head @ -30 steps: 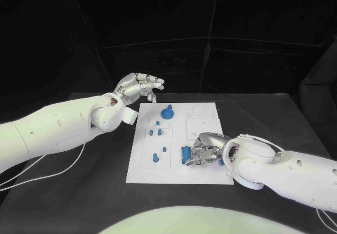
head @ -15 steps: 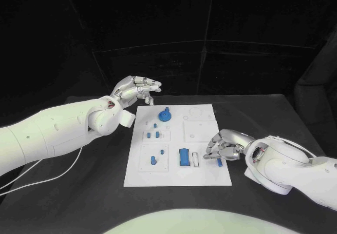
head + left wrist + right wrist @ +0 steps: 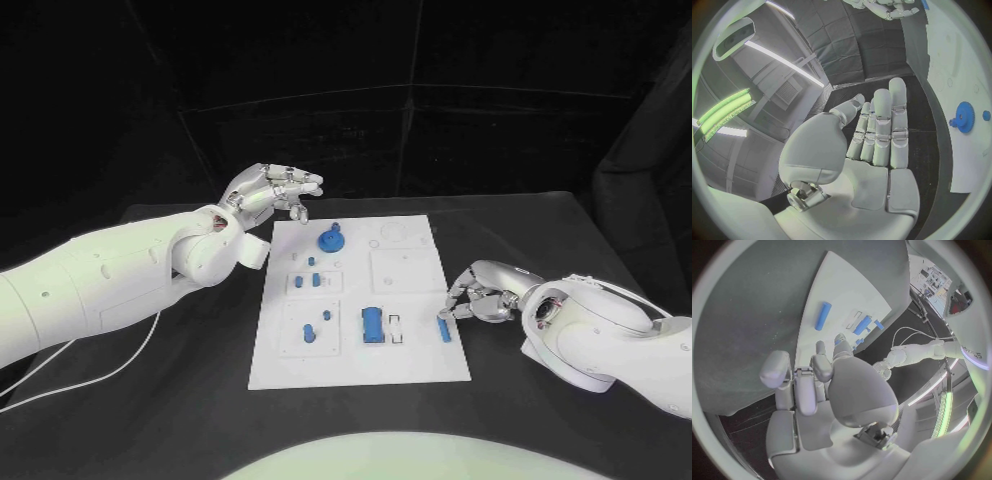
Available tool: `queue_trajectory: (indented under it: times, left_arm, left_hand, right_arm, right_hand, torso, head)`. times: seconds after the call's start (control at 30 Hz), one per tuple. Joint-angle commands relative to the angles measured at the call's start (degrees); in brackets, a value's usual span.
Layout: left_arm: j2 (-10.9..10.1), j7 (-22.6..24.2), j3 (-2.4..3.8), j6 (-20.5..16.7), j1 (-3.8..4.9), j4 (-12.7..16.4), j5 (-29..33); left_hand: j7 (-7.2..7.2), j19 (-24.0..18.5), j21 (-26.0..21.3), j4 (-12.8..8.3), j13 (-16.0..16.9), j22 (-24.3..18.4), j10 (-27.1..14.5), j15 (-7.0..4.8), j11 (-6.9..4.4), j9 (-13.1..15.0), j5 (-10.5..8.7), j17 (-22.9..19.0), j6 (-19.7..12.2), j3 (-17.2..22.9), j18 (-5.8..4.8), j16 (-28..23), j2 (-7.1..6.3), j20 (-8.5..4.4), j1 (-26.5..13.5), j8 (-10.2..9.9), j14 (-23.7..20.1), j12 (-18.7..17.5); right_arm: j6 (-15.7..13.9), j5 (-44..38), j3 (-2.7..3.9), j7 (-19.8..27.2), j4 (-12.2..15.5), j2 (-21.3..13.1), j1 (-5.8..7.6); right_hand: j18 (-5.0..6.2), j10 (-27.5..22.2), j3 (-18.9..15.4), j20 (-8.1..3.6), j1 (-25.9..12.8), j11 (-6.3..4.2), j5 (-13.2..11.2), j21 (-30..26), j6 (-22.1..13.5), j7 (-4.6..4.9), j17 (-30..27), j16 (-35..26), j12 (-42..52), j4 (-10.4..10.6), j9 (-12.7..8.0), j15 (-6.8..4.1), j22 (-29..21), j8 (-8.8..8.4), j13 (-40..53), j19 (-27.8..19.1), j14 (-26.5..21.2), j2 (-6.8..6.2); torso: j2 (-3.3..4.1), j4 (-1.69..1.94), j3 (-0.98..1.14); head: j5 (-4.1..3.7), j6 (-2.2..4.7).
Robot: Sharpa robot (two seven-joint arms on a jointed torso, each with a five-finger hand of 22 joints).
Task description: Assemble the parts on the task board
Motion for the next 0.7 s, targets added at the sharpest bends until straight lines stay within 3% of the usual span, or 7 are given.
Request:
queue_trajectory:
  times: [0.03,0.23,0.37,0.7]
  left_arm:
    - [0.09,0.25,0.02,0.74,0.05,0.01,0.21]
    - [0.04,0.28,-0.01,0.77,0.02,0.02,0.21]
    - [-0.02,0.32,-0.03,0.82,0.01,0.05,0.21]
    - [-0.1,0.43,-0.04,0.87,0.0,0.08,0.21]
  left_hand:
    - [0.48,0.52,-0.22,-0.26,0.04,-0.08,-0.37,0.04,0.2,0.03,-0.05,-0.1,-0.01,-0.21,0.33,-0.03,0.23,-0.03,0.2,-0.38,-0.52,-0.25]
    - [0.51,0.53,-0.24,-0.23,0.04,-0.1,-0.39,0.06,0.23,0.03,-0.06,-0.12,-0.03,-0.26,0.32,-0.02,0.21,-0.02,0.12,-0.41,-0.54,-0.26]
    - [0.53,0.53,-0.26,-0.16,0.04,-0.13,-0.4,0.08,0.25,0.03,-0.06,-0.14,-0.04,-0.32,0.32,-0.01,0.22,-0.01,0.02,-0.43,-0.55,-0.26]
    - [0.53,0.53,-0.26,-0.16,0.04,-0.13,-0.4,0.08,0.25,0.03,-0.06,-0.14,-0.04,-0.32,0.32,-0.01,0.22,-0.01,0.02,-0.43,-0.55,-0.26]
  right_arm:
    - [2.24,-5.0,0.02,-4.19,-0.13,0.25,0.04]
    - [6.41,-5.89,0.0,-6.51,-0.76,1.12,-0.14]
    - [9.3,-6.1,0.0,-7.76,-1.24,1.83,-0.43]
    - [11.13,-6.24,-0.01,-8.34,-2.01,3.65,-0.97]
  right_hand:
    - [-0.76,0.44,-0.86,0.32,-1.39,0.15,0.64,0.2,0.8,-0.11,6.85,0.09,-0.23,0.53,-0.15,0.3,0.03,-0.39,0.16,0.13,4.41,-0.2]
    - [-0.72,0.53,-2.16,0.17,-2.89,-0.07,-0.73,0.07,1.72,-0.42,6.71,-0.01,-0.42,1.92,-0.32,0.13,-0.14,-0.38,0.17,0.01,4.38,-0.75]
    - [-0.67,0.42,-2.77,0.08,-2.96,-0.1,-5.18,-0.18,1.78,-0.46,6.45,-0.18,-0.83,2.41,-0.5,0.07,-0.46,-0.67,-0.02,-0.19,4.32,-1.21]
    - [-0.67,0.48,-2.57,0.07,-2.12,-0.13,-4.61,-0.19,1.98,-0.48,6.46,-0.19,-0.74,2.1,-0.56,0.05,-0.44,-0.72,0.16,-0.19,4.33,-1.07]
  torso:
    - [0.0,0.24,-0.11]
    - [0.06,0.3,-0.07]
    - [0.02,0.31,-0.13]
    - [-0.01,0.31,-0.12]
  head:
    - [-0.35,-0.06]
    - [-0.14,-0.18]
    - [-0.2,-0.29]
    - [-0.28,-0.4]
